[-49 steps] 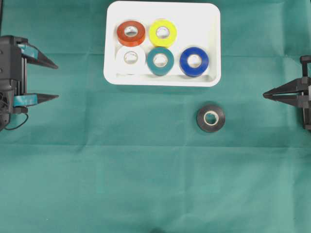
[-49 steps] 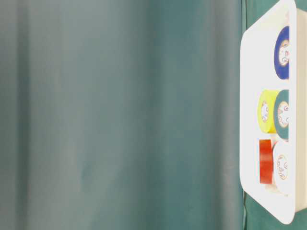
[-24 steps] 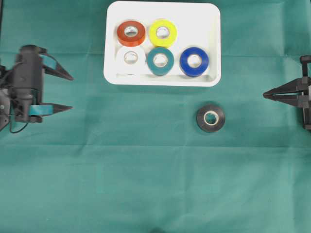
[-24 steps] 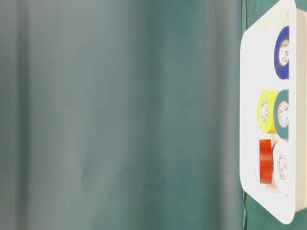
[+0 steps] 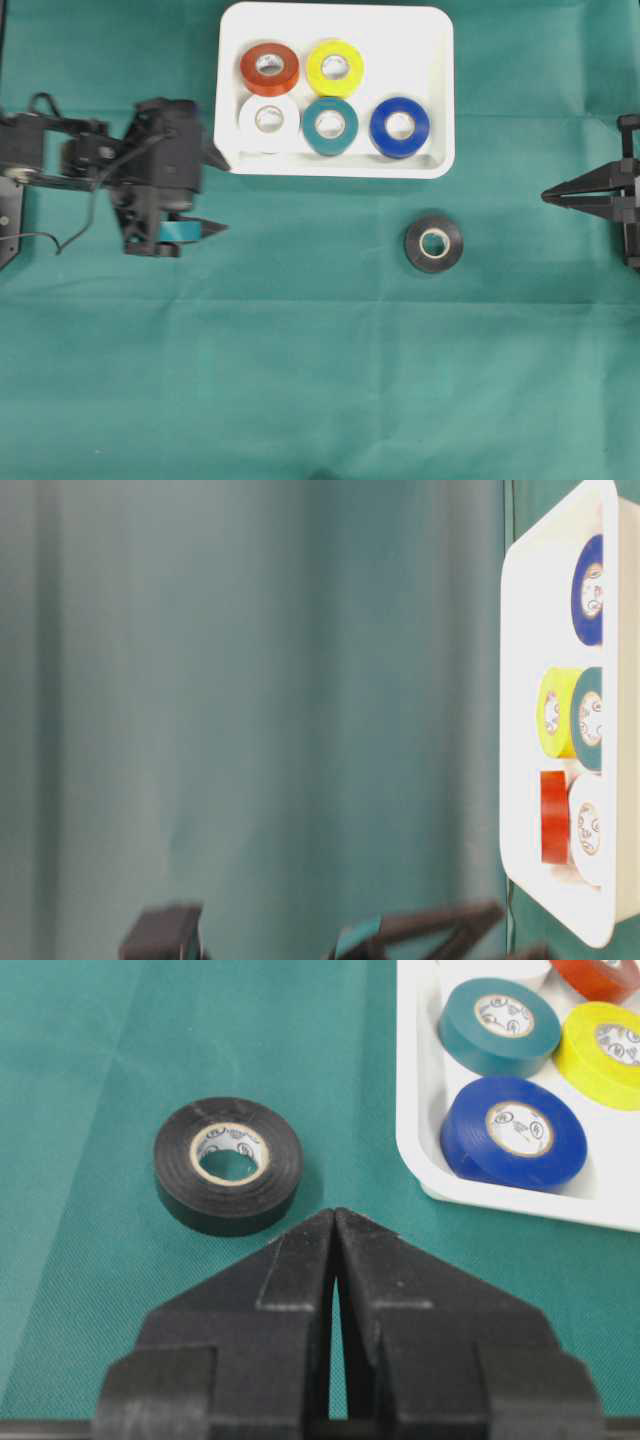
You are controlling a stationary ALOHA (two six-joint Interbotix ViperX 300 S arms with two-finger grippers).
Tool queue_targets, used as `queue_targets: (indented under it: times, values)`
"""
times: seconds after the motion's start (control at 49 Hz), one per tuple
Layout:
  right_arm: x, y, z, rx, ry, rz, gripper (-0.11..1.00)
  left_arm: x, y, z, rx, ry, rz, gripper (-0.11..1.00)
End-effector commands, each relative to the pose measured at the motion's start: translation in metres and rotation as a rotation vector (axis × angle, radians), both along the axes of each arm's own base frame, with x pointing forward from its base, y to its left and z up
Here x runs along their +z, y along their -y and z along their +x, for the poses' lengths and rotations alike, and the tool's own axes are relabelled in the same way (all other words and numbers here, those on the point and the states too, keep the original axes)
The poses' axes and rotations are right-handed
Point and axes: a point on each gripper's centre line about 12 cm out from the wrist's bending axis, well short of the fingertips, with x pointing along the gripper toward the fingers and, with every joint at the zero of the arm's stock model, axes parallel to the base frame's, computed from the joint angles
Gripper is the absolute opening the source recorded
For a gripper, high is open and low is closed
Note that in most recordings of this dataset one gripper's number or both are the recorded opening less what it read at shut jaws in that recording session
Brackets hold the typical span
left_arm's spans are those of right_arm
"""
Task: Put the tape into the white case with the left arm.
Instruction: 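Reach the left gripper across to the black roll and grasp it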
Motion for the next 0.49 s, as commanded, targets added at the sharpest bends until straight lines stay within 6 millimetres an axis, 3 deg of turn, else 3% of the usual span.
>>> queue_targets:
  times: [0.0, 0.47]
  values:
    - [0.004, 0.0, 0.002, 0.0, 0.014, 0.0, -0.09, 0.011, 0.004, 0.022, -0.01, 0.034, -0.002, 0.92]
    - [0.003, 0.0, 0.002, 0.001, 0.018, 0.0, -0.09, 0.005, 0.009, 0.112, -0.03, 0.018, 0.0, 0.92]
